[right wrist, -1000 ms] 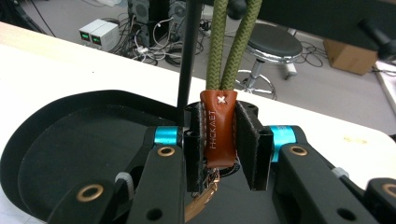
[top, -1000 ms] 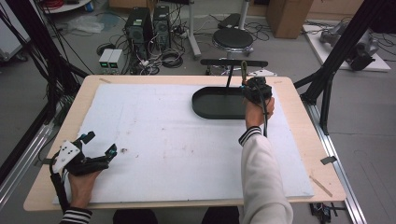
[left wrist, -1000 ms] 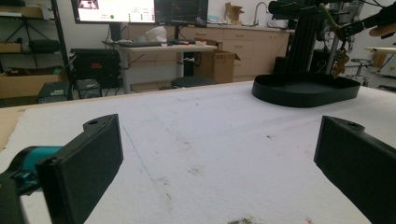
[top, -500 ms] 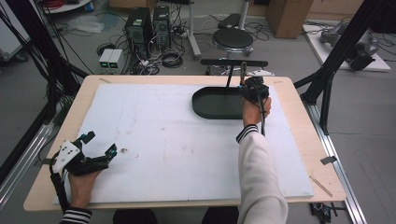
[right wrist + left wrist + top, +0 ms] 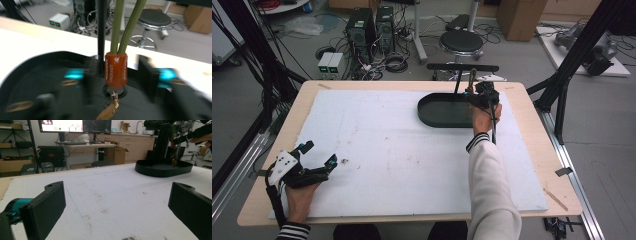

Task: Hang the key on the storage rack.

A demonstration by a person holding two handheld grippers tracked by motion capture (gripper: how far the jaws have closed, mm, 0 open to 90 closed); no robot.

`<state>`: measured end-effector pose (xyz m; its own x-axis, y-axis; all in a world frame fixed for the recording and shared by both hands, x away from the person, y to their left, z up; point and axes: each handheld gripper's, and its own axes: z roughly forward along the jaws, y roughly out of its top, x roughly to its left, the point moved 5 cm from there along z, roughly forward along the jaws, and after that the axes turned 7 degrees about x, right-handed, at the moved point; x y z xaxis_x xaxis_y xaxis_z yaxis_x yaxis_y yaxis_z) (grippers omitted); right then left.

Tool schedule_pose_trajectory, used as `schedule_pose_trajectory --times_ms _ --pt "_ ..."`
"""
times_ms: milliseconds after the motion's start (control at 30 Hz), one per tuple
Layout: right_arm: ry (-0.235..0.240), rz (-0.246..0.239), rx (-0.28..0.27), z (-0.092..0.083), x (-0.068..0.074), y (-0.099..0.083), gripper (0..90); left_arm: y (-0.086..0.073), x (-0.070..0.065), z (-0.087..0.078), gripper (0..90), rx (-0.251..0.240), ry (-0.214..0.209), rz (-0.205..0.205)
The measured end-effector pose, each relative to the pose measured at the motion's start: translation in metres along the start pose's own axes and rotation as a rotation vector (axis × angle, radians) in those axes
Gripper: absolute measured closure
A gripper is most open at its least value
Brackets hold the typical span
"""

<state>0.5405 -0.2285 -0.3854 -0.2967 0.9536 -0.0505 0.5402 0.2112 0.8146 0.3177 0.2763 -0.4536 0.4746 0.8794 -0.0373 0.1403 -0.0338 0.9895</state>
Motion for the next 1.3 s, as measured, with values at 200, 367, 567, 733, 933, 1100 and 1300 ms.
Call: schedule_pose_trajectory --times_ms 200,367,567,733,933,1100,1300 --pt "0.086 0.031 0.038 -0.004 0.004 -0.005 8.2 0.0 0.0 0.0 1.7 0.0 0.001 -0.001" --pt "0.204 0.062 -0.08 -0.037 0.006 -0.007 0.3 0.0 -0.001 0.0 1.7 -0.004 -0.004 0.004" --pt "0.295 -0.008 -0.22 -0.097 -0.006 -0.039 0.3 0.0 0.0 -0.001 1.7 -0.006 -0.018 -0.007" --pt "0.336 -0.069 -0.338 -0.137 -0.019 -0.088 0.3 0.0 -0.001 0.0 1.7 -0.003 -0.015 0.012" --pt "0.355 -0.079 -0.404 -0.15 -0.023 -0.125 0.3 0.0 -0.001 -0.001 1.7 -0.004 -0.007 0.011" --pt "0.372 -0.088 -0.442 -0.148 -0.018 -0.148 0.3 0.0 -0.002 -0.001 1.7 -0.007 -0.008 0.013" --pt "0.389 -0.058 -0.459 -0.137 -0.011 -0.169 0.3 0.0 -0.002 -0.002 1.7 -0.016 -0.009 0.012"
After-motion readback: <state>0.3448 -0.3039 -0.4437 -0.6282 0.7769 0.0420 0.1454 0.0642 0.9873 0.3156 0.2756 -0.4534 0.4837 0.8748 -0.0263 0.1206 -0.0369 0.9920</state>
